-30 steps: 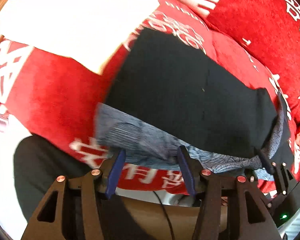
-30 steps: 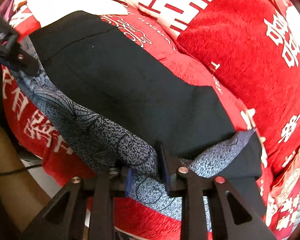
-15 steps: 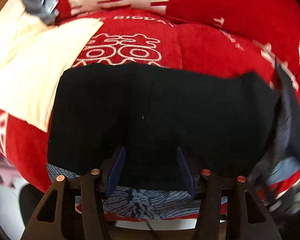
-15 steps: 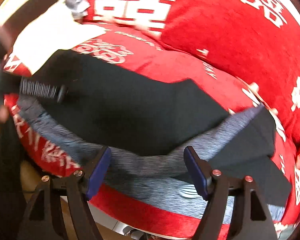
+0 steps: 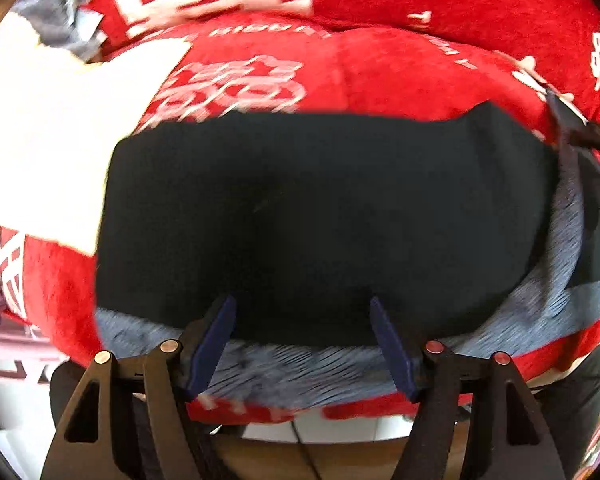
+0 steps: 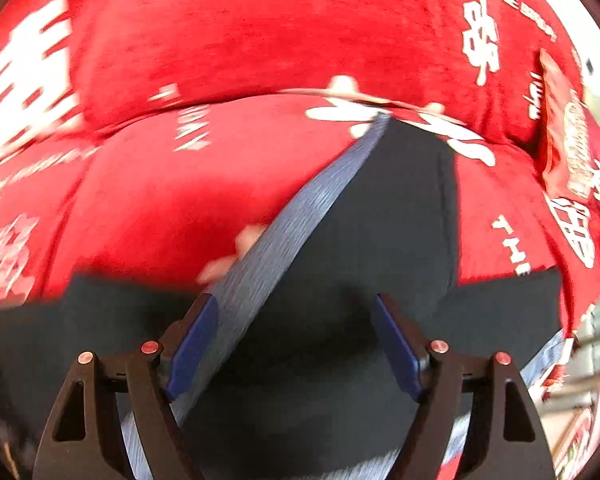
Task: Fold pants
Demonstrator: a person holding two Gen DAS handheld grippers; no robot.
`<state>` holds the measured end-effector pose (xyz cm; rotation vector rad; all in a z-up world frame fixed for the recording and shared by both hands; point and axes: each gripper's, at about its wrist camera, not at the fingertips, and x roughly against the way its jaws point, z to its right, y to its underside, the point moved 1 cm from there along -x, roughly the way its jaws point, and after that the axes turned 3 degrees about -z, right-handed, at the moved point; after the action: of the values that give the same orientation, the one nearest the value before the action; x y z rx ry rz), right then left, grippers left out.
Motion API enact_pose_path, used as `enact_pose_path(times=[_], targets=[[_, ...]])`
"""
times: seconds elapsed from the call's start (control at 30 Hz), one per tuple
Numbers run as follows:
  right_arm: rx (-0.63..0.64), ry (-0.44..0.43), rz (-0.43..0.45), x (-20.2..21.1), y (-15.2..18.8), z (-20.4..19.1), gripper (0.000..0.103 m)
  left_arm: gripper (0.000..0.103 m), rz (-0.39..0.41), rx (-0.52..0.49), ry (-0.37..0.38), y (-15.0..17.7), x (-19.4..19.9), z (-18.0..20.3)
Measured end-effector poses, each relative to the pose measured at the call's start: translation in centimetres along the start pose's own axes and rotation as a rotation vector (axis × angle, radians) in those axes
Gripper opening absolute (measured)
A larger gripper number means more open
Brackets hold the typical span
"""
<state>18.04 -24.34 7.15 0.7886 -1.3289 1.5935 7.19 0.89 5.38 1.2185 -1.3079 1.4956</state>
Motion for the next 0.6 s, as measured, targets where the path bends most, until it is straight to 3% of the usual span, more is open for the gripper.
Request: enact_pose_path(times=[0.13,0.23,0.3,0.37,0.43,0.47,0.5,0.6], targets=[[-0.07,0.002,-0.152,-4.6,-4.1,0.4,0.084,0.071,-0.001,-0.056,-0.047,-2.4,-0.8,3.6],[-0.091,0.016,-0.208,-7.1,-4.8,1.5,0.084,0.071,-0.018,-0.061,-0.051,-3.4,-1.6,4.7],[-0.061,0.022,-0.186,-7.5,-4.5,1.8,0.084,0.087,-0.032,-0.075,-0.082,-3.2,-1.9,4.9],[-0.032,0.032,-0.155,-6.8,-4.0,2.4,0.069,0.096,-0.04,-0.082,-0.095,-1.7,-1.7,4.4],[-0.028,-0.013,-0.144,-6.0,-3.2,3.2,0.041,0.097,-0.054,-0.072,-0.056,-0.8,-1.8,4.0],[-0.046,-0.041,-0.142,-5.5,-2.7,3.8,0.034,0.097,-0.061,-0.066,-0.035,-0.3,-1.9,3.7],[-0.069,-0.06,-0.133,-5.0,-2.3,4.5,0.021,0.101,-0.063,-0.06,-0.024,0.2,-1.9,3.3],[-0.125,-0.053,-0.033,-1.5,0.5,6.5,0.009,0.103,-0.059,-0.018,0.021,1.4,-2.1,1.9]])
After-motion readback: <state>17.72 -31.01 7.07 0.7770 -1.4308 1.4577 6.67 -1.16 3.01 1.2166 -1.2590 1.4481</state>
